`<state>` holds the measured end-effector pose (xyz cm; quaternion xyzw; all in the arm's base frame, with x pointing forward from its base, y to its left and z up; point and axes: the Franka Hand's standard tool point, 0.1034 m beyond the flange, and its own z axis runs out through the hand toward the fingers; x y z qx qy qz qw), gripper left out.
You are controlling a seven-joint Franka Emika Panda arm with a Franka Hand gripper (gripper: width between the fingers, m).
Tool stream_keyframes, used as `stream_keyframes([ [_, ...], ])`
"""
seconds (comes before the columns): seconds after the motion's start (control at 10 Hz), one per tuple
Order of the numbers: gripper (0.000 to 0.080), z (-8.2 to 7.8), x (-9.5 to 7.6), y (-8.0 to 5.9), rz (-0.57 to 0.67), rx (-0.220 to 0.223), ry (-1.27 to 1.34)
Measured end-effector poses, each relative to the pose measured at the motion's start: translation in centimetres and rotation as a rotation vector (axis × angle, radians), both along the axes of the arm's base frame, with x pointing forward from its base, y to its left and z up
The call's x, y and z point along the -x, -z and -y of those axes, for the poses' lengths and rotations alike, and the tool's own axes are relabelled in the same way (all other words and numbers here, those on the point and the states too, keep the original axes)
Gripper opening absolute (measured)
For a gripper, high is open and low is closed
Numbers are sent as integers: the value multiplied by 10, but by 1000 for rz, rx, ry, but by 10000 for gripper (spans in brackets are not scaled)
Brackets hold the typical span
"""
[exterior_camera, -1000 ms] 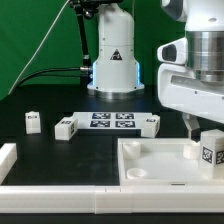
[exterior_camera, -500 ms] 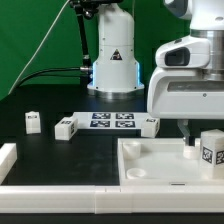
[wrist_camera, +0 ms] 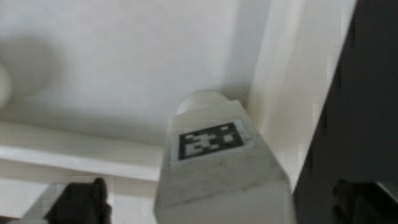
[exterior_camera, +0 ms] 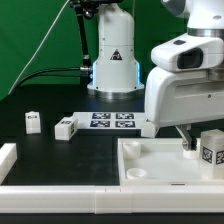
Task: Assemble one leg
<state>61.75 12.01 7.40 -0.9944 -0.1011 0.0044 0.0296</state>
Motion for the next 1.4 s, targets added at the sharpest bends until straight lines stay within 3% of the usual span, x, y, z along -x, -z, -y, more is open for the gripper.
stream_keyframes([
  [0.2, 319, 0, 0, 0, 0, 0, 0],
  [0.6, 290, 0, 0, 0, -3, -1, 94],
  [1.4, 291, 0, -2, 0, -31, -32, 1239],
])
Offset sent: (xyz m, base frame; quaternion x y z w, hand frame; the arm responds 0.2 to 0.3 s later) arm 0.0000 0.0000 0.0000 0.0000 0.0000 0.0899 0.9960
